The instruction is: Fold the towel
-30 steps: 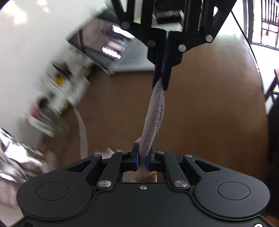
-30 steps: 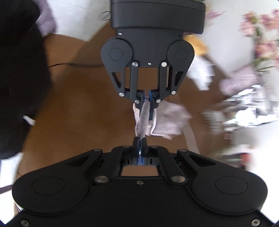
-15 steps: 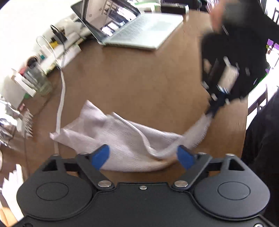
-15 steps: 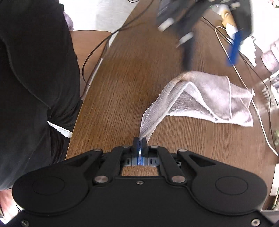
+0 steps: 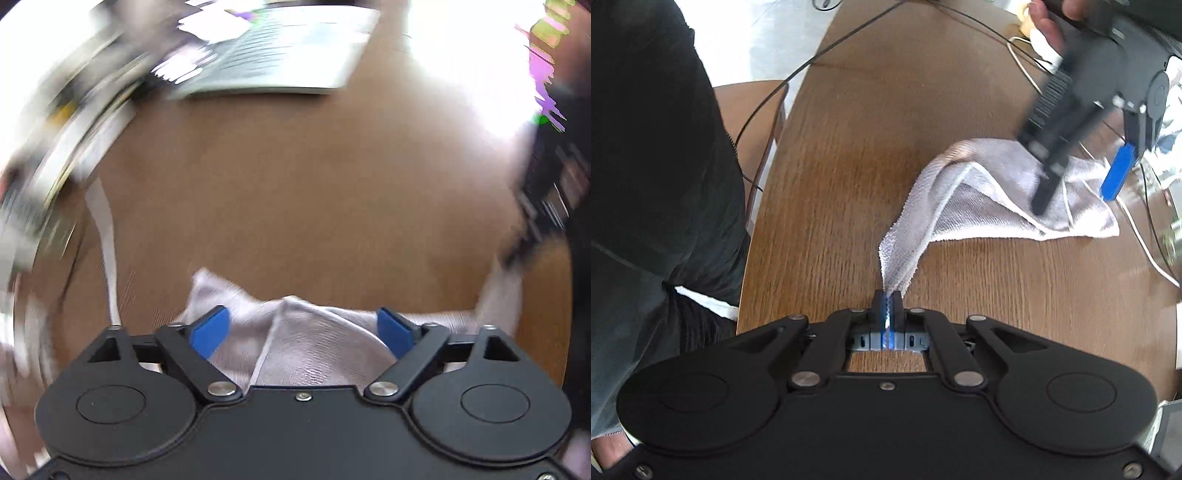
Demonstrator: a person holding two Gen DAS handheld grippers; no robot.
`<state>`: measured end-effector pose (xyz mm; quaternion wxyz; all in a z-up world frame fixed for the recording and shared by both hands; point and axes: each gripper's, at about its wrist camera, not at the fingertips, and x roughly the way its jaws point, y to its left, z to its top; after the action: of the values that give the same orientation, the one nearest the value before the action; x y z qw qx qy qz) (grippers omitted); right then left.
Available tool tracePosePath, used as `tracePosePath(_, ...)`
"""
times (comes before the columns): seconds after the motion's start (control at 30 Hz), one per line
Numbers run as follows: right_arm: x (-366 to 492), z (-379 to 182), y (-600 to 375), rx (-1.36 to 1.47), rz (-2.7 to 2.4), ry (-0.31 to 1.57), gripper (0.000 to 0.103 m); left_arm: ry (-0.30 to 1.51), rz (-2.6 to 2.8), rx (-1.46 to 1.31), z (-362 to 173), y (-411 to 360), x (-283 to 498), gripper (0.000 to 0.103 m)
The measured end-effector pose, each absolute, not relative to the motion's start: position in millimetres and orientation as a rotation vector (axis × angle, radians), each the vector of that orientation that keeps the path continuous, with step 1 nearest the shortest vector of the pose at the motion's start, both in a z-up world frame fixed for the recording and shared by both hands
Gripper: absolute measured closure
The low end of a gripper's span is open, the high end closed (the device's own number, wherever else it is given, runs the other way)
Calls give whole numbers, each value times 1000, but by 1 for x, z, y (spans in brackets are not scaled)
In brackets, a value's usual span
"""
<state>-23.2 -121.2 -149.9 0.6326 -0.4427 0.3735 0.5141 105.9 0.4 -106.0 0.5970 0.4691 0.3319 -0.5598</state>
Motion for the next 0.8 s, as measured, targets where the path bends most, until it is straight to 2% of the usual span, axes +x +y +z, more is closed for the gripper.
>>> tracePosePath(0.1,-23,-152,-122,-996,1162,867,101,751,-1477,1232,-105,-5,116,40)
tracePosePath(0.37,-26,-155,-117,-967,1138,883,101,781,-1746,1467,-111,-38,143,40)
tracePosePath(0.4,-25,-155,-116,-958,1128,886,101,777,-1773,1478,-113,-41,144,43)
tracePosePath(0.43,-24,-153,-117,-953,1124,887,101,778,-1787,1482,-114,-43,144,54)
tracePosePath(0.5,-22,-151,-118,-937,1111,893,101,802,-1812,1502,-119,-48,144,68)
tracePosePath(0.53,-21,-150,-118,-931,1104,897,101,821,-1814,1502,-117,-49,145,79)
tracePosePath(0.6,-19,-150,-119,-924,1092,902,101,859,-1817,1495,-111,-50,147,93)
tracePosePath(0.7,-16,-147,-124,-914,1078,908,101,855,-1804,1519,-99,-44,145,98)
tracePosePath(0.8,-16,-145,-126,-905,1071,913,101,859,-1787,1494,-81,-36,145,99)
